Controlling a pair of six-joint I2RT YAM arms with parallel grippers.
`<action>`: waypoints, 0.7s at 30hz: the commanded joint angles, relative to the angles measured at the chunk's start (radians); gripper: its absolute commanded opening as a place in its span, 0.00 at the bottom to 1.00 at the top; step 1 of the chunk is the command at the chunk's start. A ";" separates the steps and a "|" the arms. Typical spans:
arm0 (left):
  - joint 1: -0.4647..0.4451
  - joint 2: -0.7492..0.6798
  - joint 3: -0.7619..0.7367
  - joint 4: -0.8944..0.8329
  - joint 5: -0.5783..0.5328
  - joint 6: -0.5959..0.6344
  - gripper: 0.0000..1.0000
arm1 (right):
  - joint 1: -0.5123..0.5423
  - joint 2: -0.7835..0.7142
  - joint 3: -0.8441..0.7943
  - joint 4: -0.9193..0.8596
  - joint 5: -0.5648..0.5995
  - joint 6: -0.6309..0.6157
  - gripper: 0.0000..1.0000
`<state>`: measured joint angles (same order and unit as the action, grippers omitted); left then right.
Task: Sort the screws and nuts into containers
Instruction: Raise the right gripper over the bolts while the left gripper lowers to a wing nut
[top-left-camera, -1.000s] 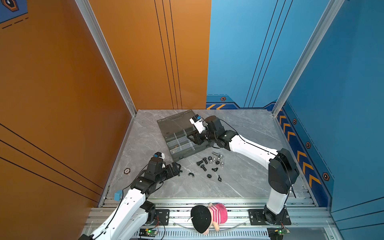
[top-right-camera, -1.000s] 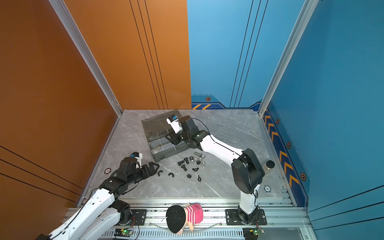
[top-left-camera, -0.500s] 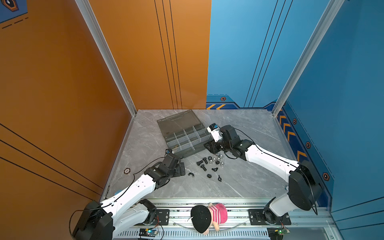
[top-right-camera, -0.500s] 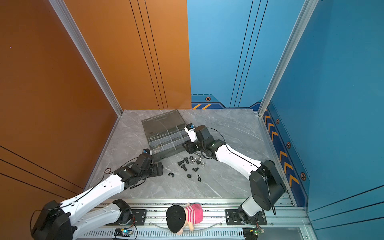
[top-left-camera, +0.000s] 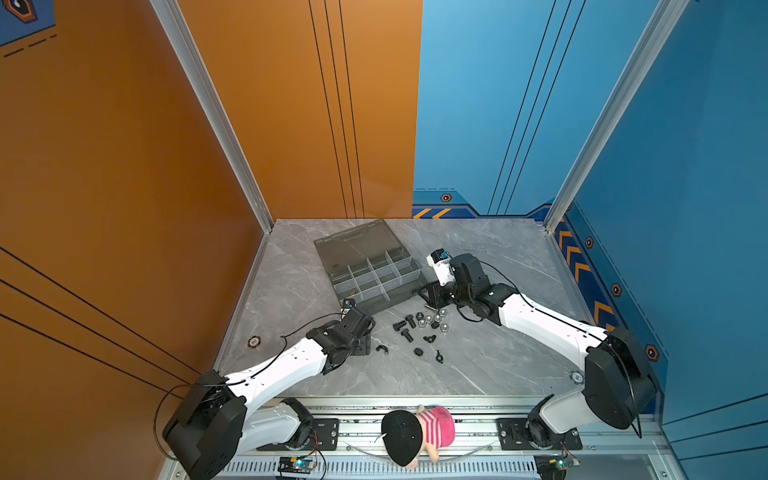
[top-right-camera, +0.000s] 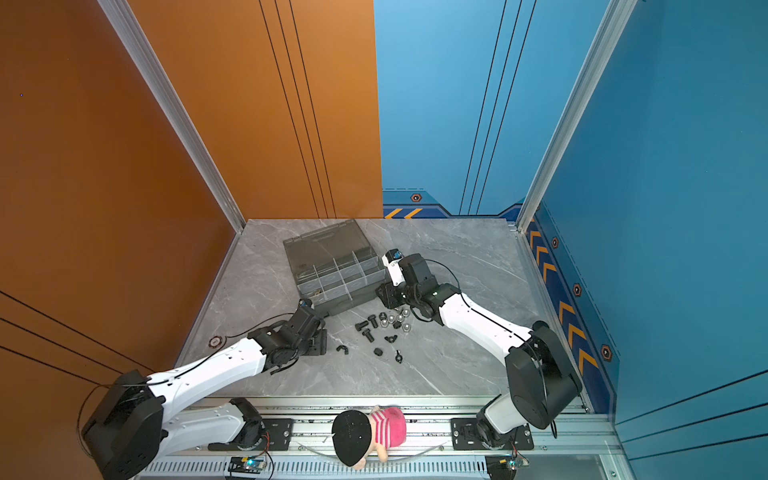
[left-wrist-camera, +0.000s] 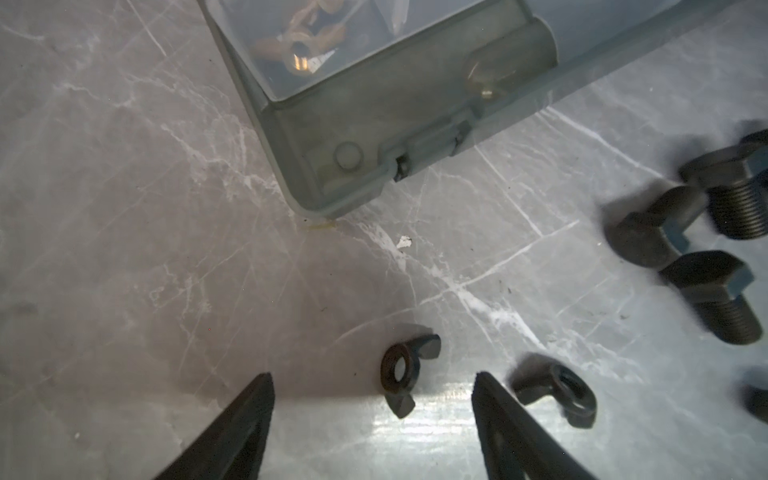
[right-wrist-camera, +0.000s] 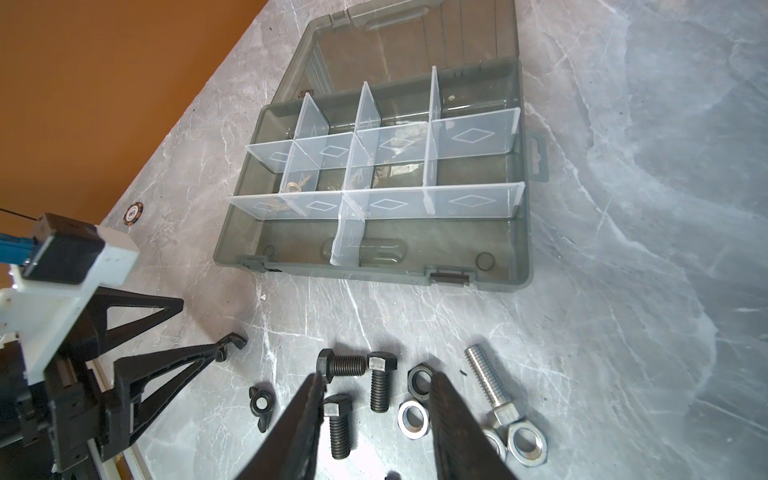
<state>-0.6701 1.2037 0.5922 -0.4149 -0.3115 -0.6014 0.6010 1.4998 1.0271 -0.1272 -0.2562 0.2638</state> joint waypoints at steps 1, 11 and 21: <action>-0.028 0.037 0.045 -0.027 -0.041 0.006 0.75 | -0.004 -0.023 -0.016 0.025 0.022 0.015 0.44; -0.099 0.153 0.103 -0.064 -0.079 0.000 0.61 | -0.008 -0.030 -0.034 0.030 0.027 0.023 0.45; -0.115 0.156 0.100 -0.095 -0.117 -0.011 0.57 | -0.013 -0.027 -0.040 0.036 0.024 0.030 0.45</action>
<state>-0.7765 1.3586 0.6762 -0.4675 -0.3973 -0.6018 0.5941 1.4956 0.9989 -0.1116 -0.2562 0.2714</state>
